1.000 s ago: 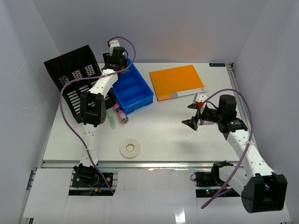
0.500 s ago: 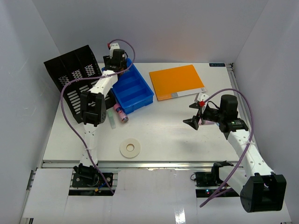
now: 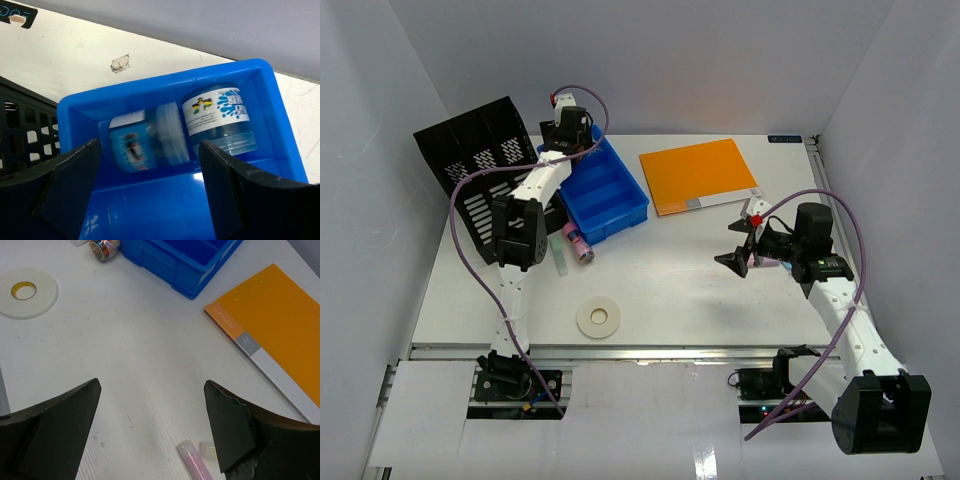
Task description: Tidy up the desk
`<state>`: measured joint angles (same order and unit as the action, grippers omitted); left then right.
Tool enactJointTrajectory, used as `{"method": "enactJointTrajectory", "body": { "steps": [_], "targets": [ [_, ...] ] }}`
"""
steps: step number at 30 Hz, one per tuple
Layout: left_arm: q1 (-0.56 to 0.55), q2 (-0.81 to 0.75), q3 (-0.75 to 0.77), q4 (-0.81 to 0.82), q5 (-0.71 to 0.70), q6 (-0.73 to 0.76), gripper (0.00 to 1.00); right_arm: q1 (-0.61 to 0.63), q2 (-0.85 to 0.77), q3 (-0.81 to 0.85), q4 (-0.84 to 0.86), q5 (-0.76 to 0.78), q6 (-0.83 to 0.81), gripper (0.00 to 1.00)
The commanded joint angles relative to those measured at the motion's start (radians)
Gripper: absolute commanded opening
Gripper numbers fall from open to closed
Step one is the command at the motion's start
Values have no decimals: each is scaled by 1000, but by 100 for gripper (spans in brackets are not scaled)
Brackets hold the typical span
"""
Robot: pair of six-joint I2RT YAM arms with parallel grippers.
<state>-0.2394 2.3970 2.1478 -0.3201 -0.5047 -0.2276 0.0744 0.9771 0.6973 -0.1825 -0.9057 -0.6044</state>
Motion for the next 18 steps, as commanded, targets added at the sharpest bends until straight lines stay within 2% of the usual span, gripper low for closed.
{"method": "enactJointTrajectory", "body": {
  "steps": [1, 4, 9, 14, 17, 18],
  "targets": [
    [9, -89, -8, 2, 27, -16, 92, -10, 5, 33, 0, -27, 9, 90],
    [9, -105, -8, -9, 88, -28, 92, -11, 7, 33, 0, -27, 9, 90],
    [9, -181, -38, -24, 351, -50, 98, -21, 29, 43, -1, -4, 33, 90],
    [9, -318, -157, -17, 607, -108, 98, -55, 79, 65, 3, 56, 102, 90],
    [9, -435, -277, -11, 711, -131, 98, -70, 137, 97, -10, 131, 167, 90],
    [9, -480, -358, -2, 756, -130, 98, -85, 149, 110, -25, 181, 180, 90]
  ]
}}
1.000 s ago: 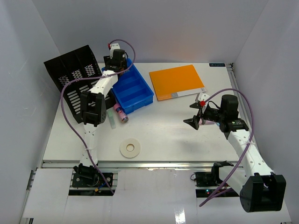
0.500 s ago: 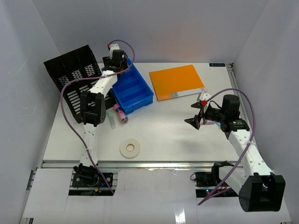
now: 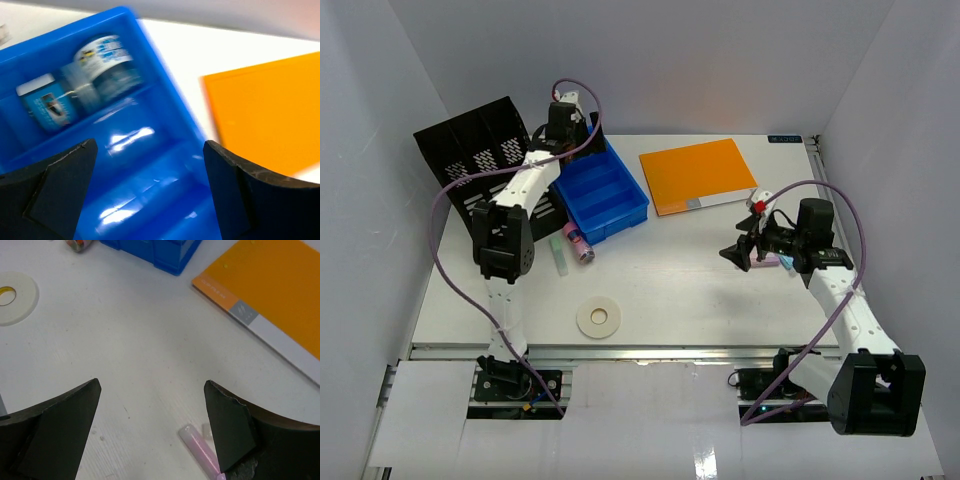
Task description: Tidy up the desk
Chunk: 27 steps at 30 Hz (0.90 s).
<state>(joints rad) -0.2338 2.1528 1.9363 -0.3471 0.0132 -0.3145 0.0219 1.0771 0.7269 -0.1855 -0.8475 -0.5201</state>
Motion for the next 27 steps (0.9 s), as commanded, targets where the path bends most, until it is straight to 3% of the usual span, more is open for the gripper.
{"method": "enactJointTrajectory", "body": {
  "steps": [1, 5, 6, 9, 15, 20, 22, 27],
  "targets": [
    [4, -284, -219, 35, 277, -42, 98, -44, 60, 93, -35, 168, 110, 90],
    [4, -550, -489, 74, 359, -22, 98, -48, 98, 149, -74, 271, 166, 91],
    [4, -552, -549, 86, 373, -18, 98, -46, 107, 161, -87, 281, 164, 91],
    [6, -787, -774, 139, 387, -19, 98, -47, 141, 207, -173, 278, 108, 91],
    [7, -1135, -1180, 174, 347, 7, 98, -47, 168, 293, -546, 53, -366, 90],
    [7, -1302, -1293, 128, 332, 21, 98, -46, 157, 265, -783, 85, -951, 90],
    [7, -1327, -1309, 115, 352, 18, 98, -46, 163, 239, -827, 165, -1101, 90],
    [8, -1366, -1309, 97, 318, 21, 98, -46, 241, 237, -778, 318, -1194, 94]
  ]
}}
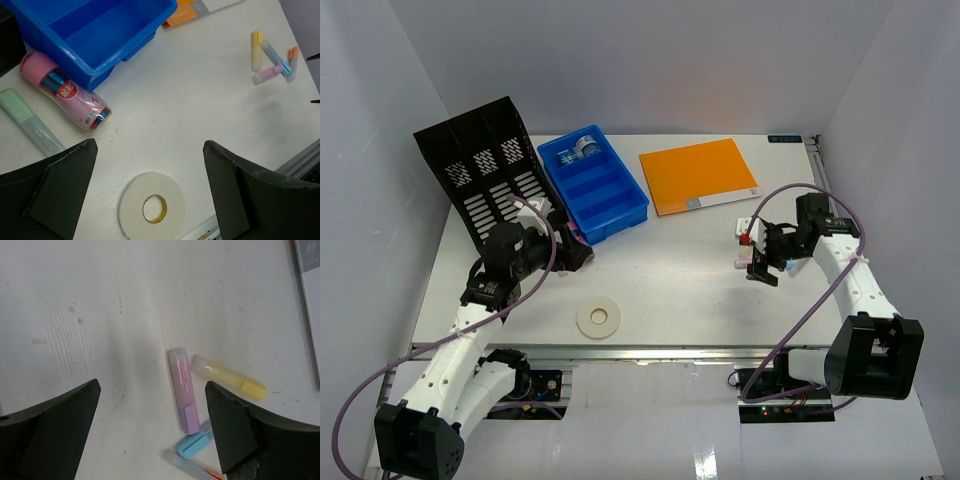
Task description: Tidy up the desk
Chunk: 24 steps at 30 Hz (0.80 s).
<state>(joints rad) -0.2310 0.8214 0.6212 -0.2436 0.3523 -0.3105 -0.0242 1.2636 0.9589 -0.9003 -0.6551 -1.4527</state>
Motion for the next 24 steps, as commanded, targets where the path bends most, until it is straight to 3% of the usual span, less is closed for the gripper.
{"method": "enactJointTrajectory", "body": {
  "steps": [1, 5, 12, 24],
  "targets": [
    [5, -37, 9, -13, -44, 19, 98, 0, 82, 15, -61, 161, -274, 96],
    [4, -39, 15, -20, -57, 24, 98, -2, 157, 27, -12, 216, -318, 100],
    [4, -36, 17, -19, -47, 24, 98, -3, 270, 79, 20, 259, -320, 87],
    [4, -64, 15, -12, -53, 28, 98, -17, 414, 102, 99, 286, -254, 78]
  ]
}}
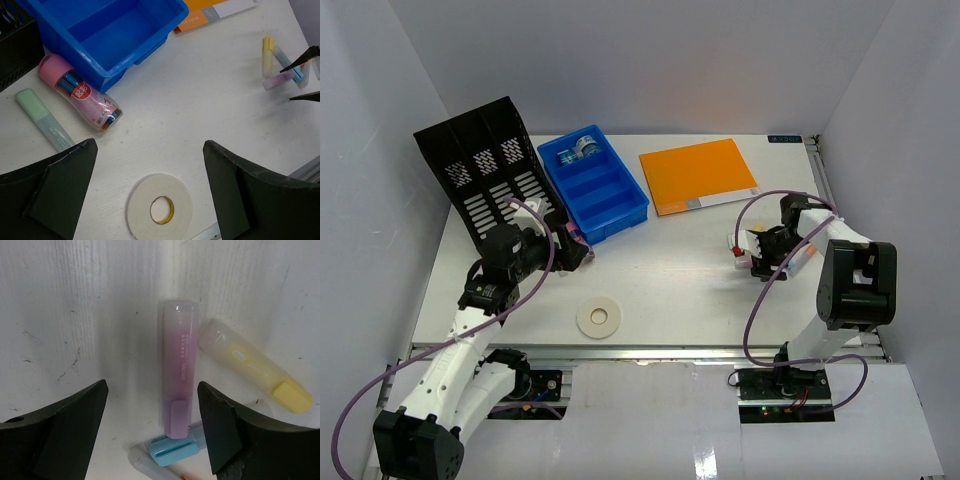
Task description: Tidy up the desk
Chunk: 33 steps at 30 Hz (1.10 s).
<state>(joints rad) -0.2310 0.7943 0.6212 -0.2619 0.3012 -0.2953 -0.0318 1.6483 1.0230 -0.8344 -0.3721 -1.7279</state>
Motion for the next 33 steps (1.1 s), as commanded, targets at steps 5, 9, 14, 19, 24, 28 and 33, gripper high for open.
{"method": "enactJointTrajectory", "body": {
  "steps": [5, 9, 14, 19, 24, 28, 33],
  "targets": [
    [4, -67, 8, 21, 4, 13, 98, -10, 69, 58, 52, -7, 49, 74],
    [5, -74, 3, 40, 63, 11, 98, -10, 94, 59, 55, -10, 56, 70],
    [5, -80, -9, 84, 152, 4, 98, -10, 108, 39, 63, -14, 60, 55],
    [4, -67, -16, 121, 240, -25, 98, -10, 93, -8, 83, -22, 54, 42],
    [4, -54, -49, 232, 401, -161, 98, -10, 39, -47, 83, -52, 32, 30],
    [4, -26, -76, 385, 518, -380, 98, -10, -8, -76, 79, -72, 31, 24],
    [-2, -10, -169, 648, 532, -692, 98, -1, -126, -75, -11, -152, 71, 14]
  ]
}}
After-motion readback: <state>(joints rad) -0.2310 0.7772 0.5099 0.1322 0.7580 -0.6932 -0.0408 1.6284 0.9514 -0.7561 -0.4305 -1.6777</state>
